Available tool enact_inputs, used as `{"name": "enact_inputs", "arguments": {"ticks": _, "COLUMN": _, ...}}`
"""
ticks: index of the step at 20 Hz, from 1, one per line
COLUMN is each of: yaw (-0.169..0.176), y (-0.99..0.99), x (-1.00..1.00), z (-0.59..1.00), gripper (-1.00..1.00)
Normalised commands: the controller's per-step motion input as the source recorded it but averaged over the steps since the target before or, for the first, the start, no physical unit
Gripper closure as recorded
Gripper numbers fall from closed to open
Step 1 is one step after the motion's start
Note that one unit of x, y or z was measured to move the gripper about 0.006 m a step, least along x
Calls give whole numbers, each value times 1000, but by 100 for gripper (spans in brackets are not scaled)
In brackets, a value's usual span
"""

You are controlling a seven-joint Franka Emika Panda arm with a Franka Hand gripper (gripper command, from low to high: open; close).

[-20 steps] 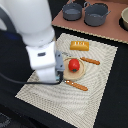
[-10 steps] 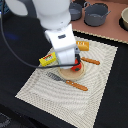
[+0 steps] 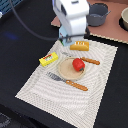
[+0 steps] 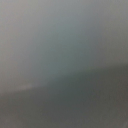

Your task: Interact with the objects in diverse but meaningful ways.

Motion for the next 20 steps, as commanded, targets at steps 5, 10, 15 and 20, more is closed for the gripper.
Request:
{"name": "enact_inputs", "arguments": {"ticks": 5, "yaw": -18, "y": 523, "x": -346, "z": -123, "gripper": 100}}
{"name": "enact_inputs", "arguments": {"ticks": 10, "yaw": -118, "y": 129, "x": -504, "z": -430, "gripper": 100}}
{"name": "enact_inputs", "arguments": {"ticks": 15, "yaw": -107, "y": 35, "x": -395, "z": -458, "gripper": 100}}
{"name": "enact_inputs", "arguments": {"ticks": 20, "yaw": -107, "y": 70, "x": -307, "z": -522, "gripper": 100}}
